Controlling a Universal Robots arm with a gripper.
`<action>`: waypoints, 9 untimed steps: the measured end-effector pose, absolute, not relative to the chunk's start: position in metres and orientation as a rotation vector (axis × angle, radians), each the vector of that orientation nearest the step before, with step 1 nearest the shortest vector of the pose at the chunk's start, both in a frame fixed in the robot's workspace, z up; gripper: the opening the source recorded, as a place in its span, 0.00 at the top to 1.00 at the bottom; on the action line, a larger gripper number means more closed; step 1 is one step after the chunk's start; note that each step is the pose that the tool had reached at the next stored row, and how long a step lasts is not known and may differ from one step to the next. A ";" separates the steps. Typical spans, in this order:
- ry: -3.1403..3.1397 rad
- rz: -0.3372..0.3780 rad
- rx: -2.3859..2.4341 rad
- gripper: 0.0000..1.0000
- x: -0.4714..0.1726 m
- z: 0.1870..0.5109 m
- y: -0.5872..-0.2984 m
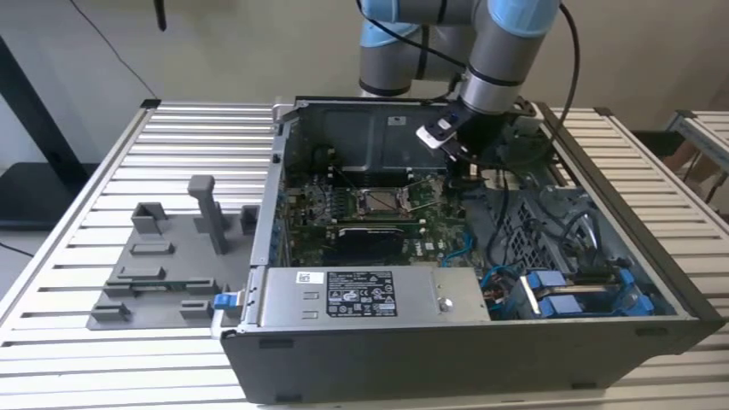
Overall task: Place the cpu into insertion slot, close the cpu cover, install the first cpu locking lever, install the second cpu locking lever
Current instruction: 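Close the cpu cover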
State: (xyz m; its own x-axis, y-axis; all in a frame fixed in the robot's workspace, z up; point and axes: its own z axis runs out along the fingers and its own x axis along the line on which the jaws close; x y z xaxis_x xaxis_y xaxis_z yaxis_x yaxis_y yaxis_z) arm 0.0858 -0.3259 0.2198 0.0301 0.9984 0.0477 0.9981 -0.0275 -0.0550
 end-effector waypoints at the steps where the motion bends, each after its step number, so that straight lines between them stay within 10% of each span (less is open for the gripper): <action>1: -2.138 0.009 -2.199 0.89 0.086 0.220 -0.326; 9: -2.114 0.066 -2.171 0.89 0.090 0.220 -0.326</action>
State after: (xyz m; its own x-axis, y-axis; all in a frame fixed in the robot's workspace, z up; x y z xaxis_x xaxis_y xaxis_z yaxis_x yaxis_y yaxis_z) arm 0.0895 -0.3259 0.2195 0.0291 0.9985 0.0462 0.9937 -0.0239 -0.1094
